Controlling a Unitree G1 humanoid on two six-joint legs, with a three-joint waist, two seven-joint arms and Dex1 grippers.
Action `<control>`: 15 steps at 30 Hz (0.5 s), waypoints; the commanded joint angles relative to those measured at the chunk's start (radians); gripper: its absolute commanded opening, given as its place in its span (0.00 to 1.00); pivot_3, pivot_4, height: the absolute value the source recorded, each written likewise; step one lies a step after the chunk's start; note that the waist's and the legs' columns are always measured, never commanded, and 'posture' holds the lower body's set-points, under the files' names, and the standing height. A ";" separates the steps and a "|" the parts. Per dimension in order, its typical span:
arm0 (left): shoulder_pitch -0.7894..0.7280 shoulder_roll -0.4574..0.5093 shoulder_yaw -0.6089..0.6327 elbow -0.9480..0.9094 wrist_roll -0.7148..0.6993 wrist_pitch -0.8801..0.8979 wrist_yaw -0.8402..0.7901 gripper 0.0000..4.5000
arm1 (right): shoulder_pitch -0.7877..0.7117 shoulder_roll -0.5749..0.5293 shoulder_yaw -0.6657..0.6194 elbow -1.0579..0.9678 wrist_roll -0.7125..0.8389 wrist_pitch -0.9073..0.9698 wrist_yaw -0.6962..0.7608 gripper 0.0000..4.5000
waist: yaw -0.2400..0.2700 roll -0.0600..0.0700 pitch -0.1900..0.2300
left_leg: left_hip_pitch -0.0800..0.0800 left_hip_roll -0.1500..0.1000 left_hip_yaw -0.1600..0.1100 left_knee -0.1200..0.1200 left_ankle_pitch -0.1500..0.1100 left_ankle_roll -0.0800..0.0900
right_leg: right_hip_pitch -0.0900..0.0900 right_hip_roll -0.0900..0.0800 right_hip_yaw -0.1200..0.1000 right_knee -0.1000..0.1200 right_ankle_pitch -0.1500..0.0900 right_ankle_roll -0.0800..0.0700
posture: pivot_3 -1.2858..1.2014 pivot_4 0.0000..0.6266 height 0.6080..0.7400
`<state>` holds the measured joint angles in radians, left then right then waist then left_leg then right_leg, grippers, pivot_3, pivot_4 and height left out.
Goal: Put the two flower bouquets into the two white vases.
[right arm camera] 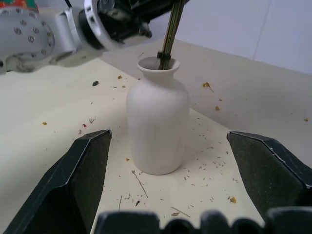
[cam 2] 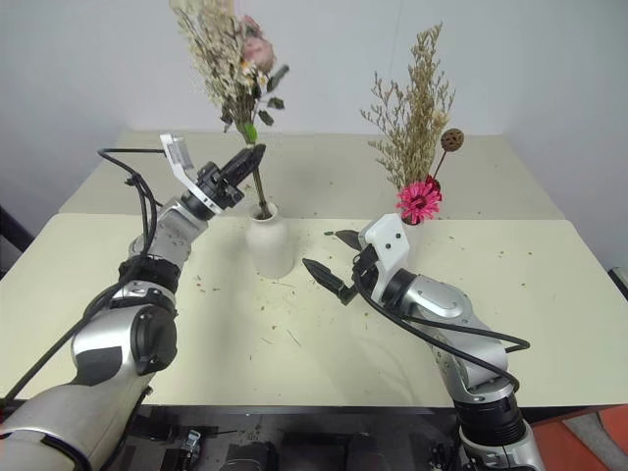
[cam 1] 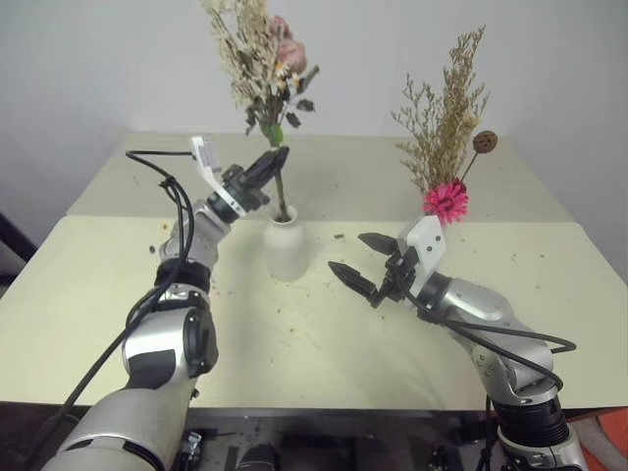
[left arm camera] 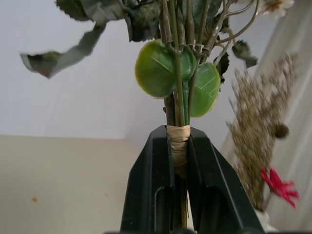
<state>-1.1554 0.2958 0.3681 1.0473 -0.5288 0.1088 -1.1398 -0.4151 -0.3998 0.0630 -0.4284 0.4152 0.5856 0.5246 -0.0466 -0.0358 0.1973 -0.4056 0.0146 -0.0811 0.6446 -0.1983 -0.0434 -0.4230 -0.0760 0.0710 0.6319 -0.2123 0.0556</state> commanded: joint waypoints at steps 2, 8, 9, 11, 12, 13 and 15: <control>0.028 -0.015 -0.009 -0.111 -0.001 -0.055 -0.032 0.03 | -0.006 -0.007 -0.015 -0.027 -0.009 -0.050 0.013 1.00 | 0.001 0.000 0.000 | 0.000 0.000 0.000 0.000 0.000 0.000 | 0.000 0.000 0.000 0.000 0.000 0.000 | 0.52 0.24 1.00; 0.118 -0.026 -0.014 -0.212 -0.010 -0.078 -0.028 0.03 | -0.001 -0.002 -0.014 -0.015 -0.014 -0.061 0.021 1.00 | 0.000 0.000 0.000 | 0.001 0.000 0.000 0.000 0.000 0.000 | 0.000 0.000 0.000 0.000 0.000 0.000 | 0.52 0.24 1.00; 0.128 -0.026 -0.015 -0.225 -0.014 -0.070 -0.028 0.03 | -0.002 -0.002 -0.013 -0.012 -0.014 -0.061 0.023 1.00 | 0.000 0.000 0.000 | 0.001 0.000 0.000 0.000 0.000 0.000 | 0.000 0.000 0.000 0.001 0.000 0.000 | 0.52 0.24 1.00; 0.142 -0.025 -0.018 -0.242 -0.019 -0.059 -0.030 0.03 | -0.003 -0.003 -0.011 -0.009 -0.015 -0.061 0.027 1.00 | 0.001 0.000 0.000 | 0.001 0.000 0.000 0.000 0.000 0.000 | 0.000 0.000 0.000 0.000 0.000 0.000 | 0.52 0.24 1.00; 0.146 -0.027 -0.020 -0.248 -0.018 -0.061 -0.027 0.03 | -0.004 -0.004 -0.010 -0.006 -0.015 -0.061 0.029 1.00 | 0.002 0.000 0.000 | 0.001 0.000 0.000 0.000 0.000 0.000 | 0.000 0.000 0.000 0.000 0.000 0.000 | 0.52 0.24 1.00; 0.149 -0.027 -0.023 -0.252 -0.015 -0.063 -0.025 0.10 | -0.005 -0.004 -0.009 -0.004 -0.017 -0.061 0.031 1.00 | 0.002 0.000 0.000 | 0.001 0.000 0.000 0.000 0.000 0.000 | 0.000 0.000 0.000 0.000 0.000 0.000 | 0.52 0.24 1.00; 0.156 -0.027 -0.033 -0.259 -0.007 -0.070 -0.031 0.23 | -0.010 -0.003 -0.003 0.004 -0.023 -0.061 0.034 1.00 | 0.002 0.000 0.000 | 0.000 0.000 0.000 0.000 0.000 0.000 | 0.000 0.000 0.000 0.000 0.000 0.000 | 0.52 0.24 1.00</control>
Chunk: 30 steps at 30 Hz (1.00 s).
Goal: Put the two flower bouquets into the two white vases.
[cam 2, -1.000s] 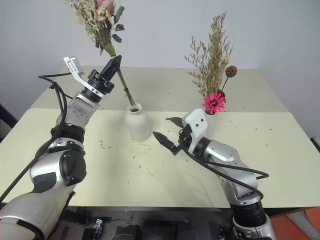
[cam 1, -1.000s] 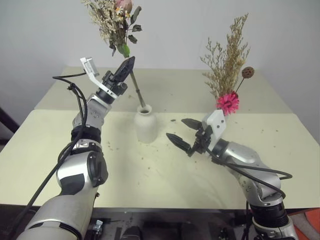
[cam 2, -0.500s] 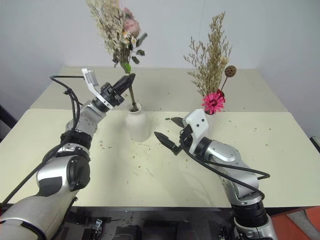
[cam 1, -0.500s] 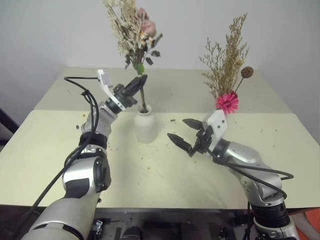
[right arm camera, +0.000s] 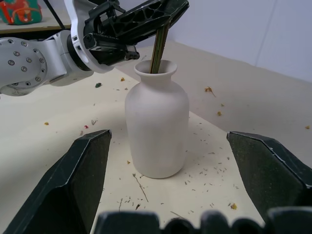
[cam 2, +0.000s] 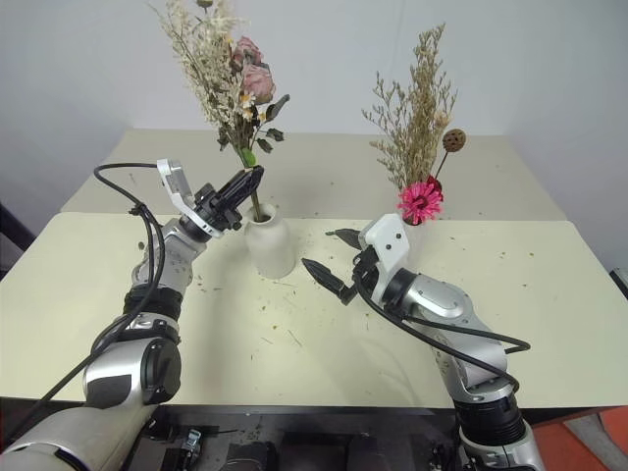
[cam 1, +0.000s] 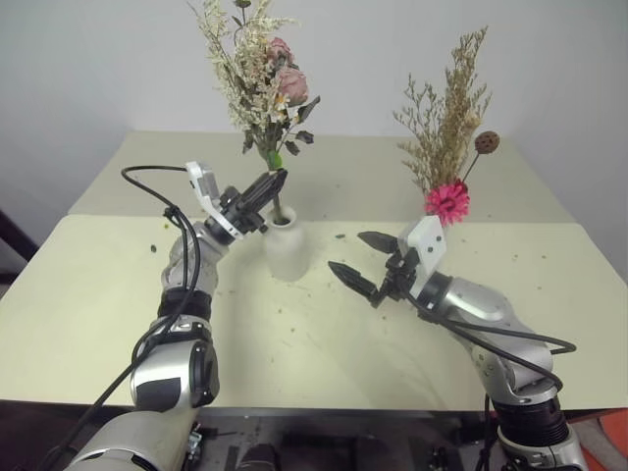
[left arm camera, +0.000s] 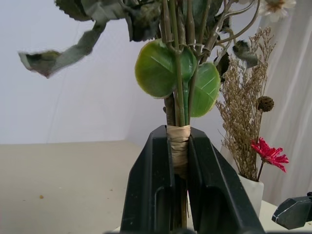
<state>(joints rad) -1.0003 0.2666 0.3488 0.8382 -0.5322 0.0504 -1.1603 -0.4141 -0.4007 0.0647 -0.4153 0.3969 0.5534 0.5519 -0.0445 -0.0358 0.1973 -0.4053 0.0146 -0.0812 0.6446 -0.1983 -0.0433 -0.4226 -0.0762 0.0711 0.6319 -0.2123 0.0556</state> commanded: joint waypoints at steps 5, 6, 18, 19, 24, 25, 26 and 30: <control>0.018 0.014 -0.043 -0.072 0.009 -0.015 -0.038 0.59 | -0.015 0.002 -0.002 0.007 -0.012 -0.035 0.012 1.00 | -0.002 0.000 0.000 | 0.001 0.000 0.000 0.000 0.000 0.000 | 0.000 0.000 0.000 0.000 0.000 0.000 | 0.52 0.24 1.00; 0.020 0.017 -0.043 -0.075 0.007 -0.011 -0.034 0.66 | -0.016 0.002 -0.001 0.009 -0.014 -0.036 0.012 1.00 | -0.002 0.000 0.000 | 0.001 0.000 0.000 0.000 0.000 0.000 | 0.000 0.000 0.000 0.000 0.000 0.000 | 0.52 0.24 1.00; 0.069 0.179 -0.174 -0.237 0.112 0.117 -0.034 1.00 | 0.004 0.007 0.003 0.007 -0.036 -0.037 0.004 1.00 | -0.001 0.000 0.000 | 0.001 0.000 0.000 0.000 0.000 0.000 | 0.000 0.000 0.000 0.001 0.000 0.000 | 0.52 0.24 1.00; 0.071 0.191 -0.172 -0.267 0.104 0.135 -0.038 1.00 | 0.004 0.008 0.004 0.008 -0.037 -0.038 0.005 1.00 | -0.001 0.000 0.000 | 0.000 0.000 0.000 0.000 0.000 0.000 | 0.000 0.000 0.000 0.001 0.000 0.000 | 0.52 0.24 1.00; 0.102 0.270 -0.195 -0.367 0.156 0.160 -0.012 1.00 | -0.003 0.013 0.004 0.020 -0.044 -0.041 0.008 1.00 | -0.002 0.000 0.000 | 0.001 0.000 0.000 0.000 0.000 0.000 | 0.000 0.000 0.000 0.001 0.000 0.000 | 0.52 0.24 1.00; 0.110 0.283 -0.186 -0.387 0.149 0.168 -0.006 1.00 | -0.005 0.014 0.004 0.022 -0.044 -0.041 0.008 1.00 | -0.002 0.000 0.000 | 0.001 0.000 0.000 0.000 0.000 0.000 | 0.000 0.000 0.000 0.001 0.000 0.000 | 0.52 0.24 1.00; 0.118 0.295 -0.175 -0.405 0.132 0.184 -0.006 1.00 | -0.006 0.014 0.003 0.024 -0.046 -0.041 0.009 1.00 | -0.002 0.000 0.000 | 0.002 0.000 0.000 0.000 0.000 0.000 | 0.000 0.000 0.000 0.001 0.000 0.000 | 0.52 0.24 1.00; 0.164 0.353 -0.151 -0.486 0.080 0.275 -0.019 1.00 | -0.003 0.013 0.003 0.028 -0.049 -0.045 0.010 1.00 | -0.003 0.000 0.000 | 0.001 0.001 0.000 0.000 0.000 0.000 | 0.000 0.000 0.000 0.001 0.000 0.000 | 0.52 0.24 1.00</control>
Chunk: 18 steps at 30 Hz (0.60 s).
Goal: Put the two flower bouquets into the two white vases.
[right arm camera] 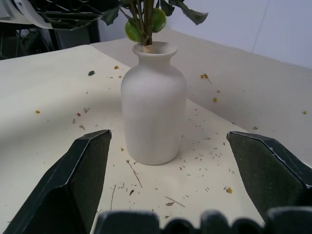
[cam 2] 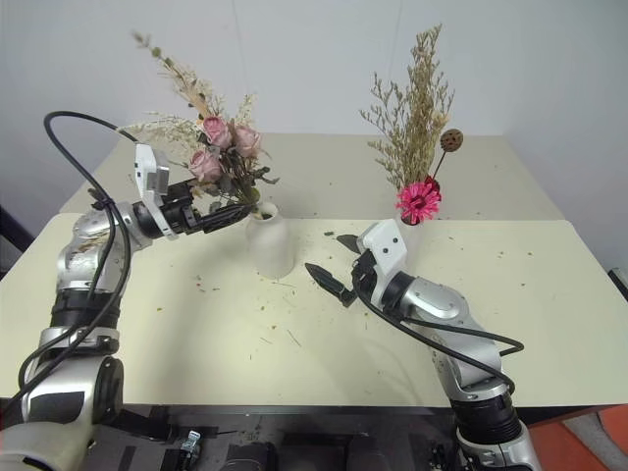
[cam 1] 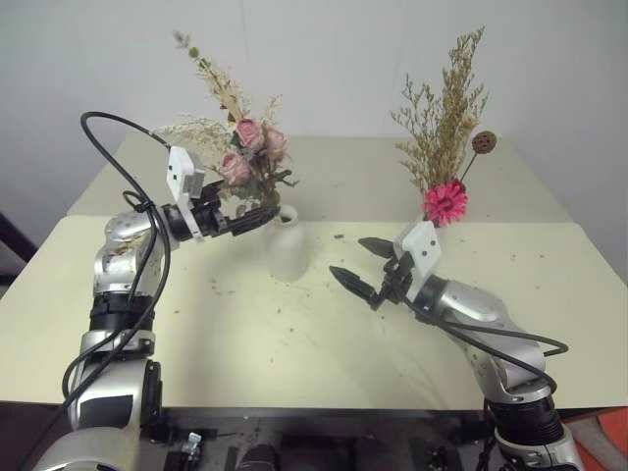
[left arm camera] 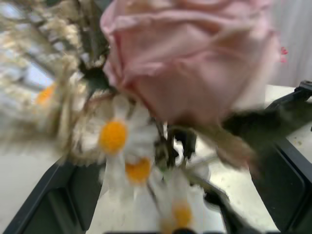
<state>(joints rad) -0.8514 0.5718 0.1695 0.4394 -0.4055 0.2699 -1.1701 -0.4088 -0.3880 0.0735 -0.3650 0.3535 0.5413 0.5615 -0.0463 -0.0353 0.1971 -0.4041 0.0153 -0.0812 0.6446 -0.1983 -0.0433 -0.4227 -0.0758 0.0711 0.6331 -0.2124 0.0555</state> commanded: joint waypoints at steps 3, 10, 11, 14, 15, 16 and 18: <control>0.081 0.113 0.023 -0.170 -0.039 0.117 0.008 1.00 | -0.001 -0.001 -0.010 -0.023 -0.003 -0.026 -0.001 1.00 | -0.003 0.000 0.000 | 0.000 0.000 0.000 0.000 0.000 0.000 | 0.000 0.000 0.000 0.000 0.000 0.000 | 0.52 0.24 1.00; 0.217 0.196 0.096 -0.327 -0.110 0.198 0.029 1.00 | 0.020 -0.013 -0.021 -0.037 0.006 -0.017 0.004 1.00 | 0.001 0.000 0.000 | 0.000 0.001 0.000 0.000 0.000 0.000 | 0.000 0.000 0.000 0.000 -0.001 0.000 | 0.52 0.24 1.00; 0.251 0.212 0.119 -0.352 -0.127 0.204 0.019 1.00 | 0.030 -0.023 -0.032 -0.048 0.014 -0.014 0.012 1.00 | 0.001 0.000 0.000 | 0.000 0.001 0.000 0.000 0.000 0.000 | 0.000 0.000 0.000 0.000 0.000 0.000 | 0.52 0.24 1.00; 0.340 0.242 0.188 -0.419 -0.199 0.204 -0.023 1.00 | 0.077 -0.069 -0.091 -0.092 0.066 0.000 0.047 1.00 | 0.001 0.000 0.000 | 0.000 0.001 0.000 -0.001 0.000 0.000 | -0.001 0.000 0.000 -0.001 -0.001 -0.001 | 0.52 0.24 1.00; 0.366 0.247 0.217 -0.442 -0.236 0.212 -0.038 1.00 | 0.098 -0.091 -0.120 -0.107 0.086 0.005 0.060 1.00 | 0.001 0.000 0.000 | -0.001 0.001 0.000 -0.001 0.000 0.000 | -0.001 0.000 0.000 -0.001 -0.001 -0.001 | 0.52 0.24 1.00; 0.384 0.250 0.239 -0.462 -0.266 0.222 -0.047 1.00 | 0.116 -0.110 -0.145 -0.118 0.102 0.010 0.069 1.00 | 0.002 0.000 0.000 | -0.001 0.001 0.000 -0.001 0.000 0.000 | -0.001 0.000 0.000 -0.001 -0.001 -0.001 | 0.52 0.24 1.00; 0.425 0.258 0.275 -0.507 -0.313 0.241 -0.053 1.00 | 0.169 -0.168 -0.225 -0.145 0.154 0.028 0.106 1.00 | 0.008 0.000 0.000 | 0.000 0.001 0.000 0.000 0.000 0.000 | 0.000 0.000 0.000 -0.001 -0.001 0.000 | 0.52 0.24 1.00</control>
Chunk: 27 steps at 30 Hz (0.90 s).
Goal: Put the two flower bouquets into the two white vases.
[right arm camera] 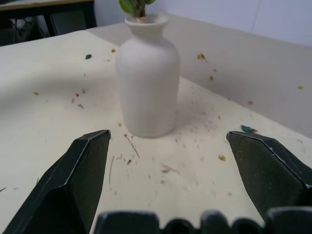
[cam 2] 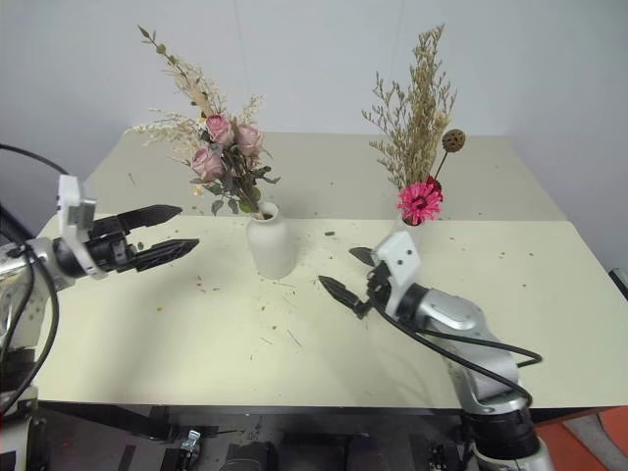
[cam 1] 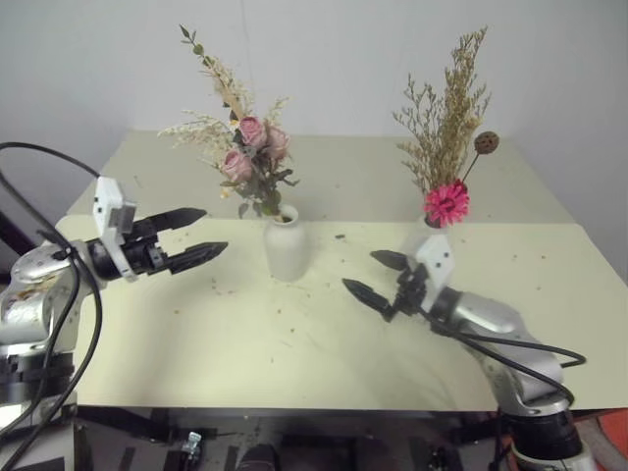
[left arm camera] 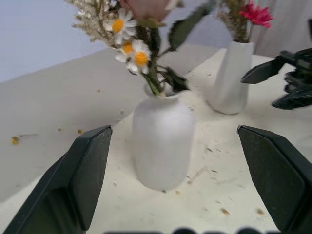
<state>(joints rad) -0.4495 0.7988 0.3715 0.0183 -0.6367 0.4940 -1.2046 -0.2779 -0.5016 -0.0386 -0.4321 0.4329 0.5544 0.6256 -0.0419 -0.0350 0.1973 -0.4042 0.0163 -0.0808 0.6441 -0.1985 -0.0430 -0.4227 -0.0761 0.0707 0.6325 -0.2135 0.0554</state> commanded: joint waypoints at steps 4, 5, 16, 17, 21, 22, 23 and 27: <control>0.069 0.048 0.090 -0.127 -0.100 0.015 -0.004 1.00 | 0.139 -0.196 -0.271 -0.116 0.153 0.045 0.127 1.00 | 0.006 0.000 0.000 | 0.001 0.000 0.000 0.000 0.000 0.000 | 0.002 0.000 0.000 -0.001 -0.003 0.004 | 0.52 0.24 1.00; 0.075 0.050 0.093 -0.130 -0.107 0.016 -0.003 1.00 | 0.166 -0.237 -0.318 -0.116 0.169 0.050 0.157 1.00 | 0.006 0.000 0.000 | 0.002 0.000 0.001 0.000 0.000 0.000 | 0.003 0.000 0.000 -0.001 -0.004 0.005 | 0.52 0.24 1.00; 0.084 0.074 0.096 -0.129 -0.114 0.010 0.010 1.00 | 0.367 -0.440 -0.652 -0.037 0.222 0.045 0.332 1.00 | -0.002 -0.001 -0.001 | 0.004 0.001 0.002 0.000 0.000 0.000 | 0.004 0.000 0.001 0.000 -0.005 0.005 | 0.52 0.24 1.00; 0.082 0.078 0.090 -0.123 -0.114 0.007 0.001 1.00 | 0.373 -0.441 -0.657 -0.043 0.221 0.043 0.332 1.00 | -0.002 -0.001 -0.001 | 0.004 0.001 0.002 0.000 0.000 0.000 | 0.004 0.000 0.001 0.000 -0.005 0.005 | 0.52 0.24 1.00; 0.062 0.093 0.060 -0.075 -0.094 -0.020 -0.036 1.00 | 0.399 -0.423 -0.666 -0.081 0.226 0.054 0.305 1.00 | -0.001 -0.001 -0.001 | 0.004 0.001 0.002 0.000 0.000 0.000 | 0.003 0.001 0.001 0.000 -0.005 0.006 | 0.52 0.24 1.00; 0.056 0.095 0.059 -0.076 -0.089 -0.016 -0.017 1.00 | 0.408 -0.419 -0.670 -0.086 0.226 0.051 0.304 1.00 | 0.000 -0.001 -0.001 | 0.003 0.001 0.002 0.000 0.000 0.000 | 0.003 0.000 0.001 -0.001 -0.005 0.006 | 0.52 0.24 1.00; 0.054 0.098 0.065 -0.082 -0.090 -0.010 -0.002 1.00 | 0.419 -0.413 -0.674 -0.091 0.229 0.047 0.306 1.00 | 0.000 -0.001 -0.001 | 0.003 0.001 0.002 0.000 0.000 0.000 | 0.003 0.000 0.001 -0.001 -0.005 0.006 | 0.52 0.24 1.00; 0.078 0.124 0.098 -0.075 -0.103 -0.002 -0.015 1.00 | 0.425 -0.394 -0.653 -0.133 0.242 0.055 0.274 1.00 | -0.001 -0.001 -0.001 | 0.003 0.001 0.002 0.000 0.000 0.000 | 0.003 0.000 0.001 -0.001 -0.005 0.006 | 0.52 0.24 1.00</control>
<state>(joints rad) -0.3731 0.8951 0.4249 -0.0474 -0.7271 0.4999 -1.2121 0.1500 -0.8973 -0.6612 -0.5325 0.6523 0.6090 0.9200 -0.0426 -0.0357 0.1968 -0.4013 0.0169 -0.0790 0.6442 -0.1986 -0.0429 -0.4197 -0.0757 0.0720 0.6317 -0.2183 0.0611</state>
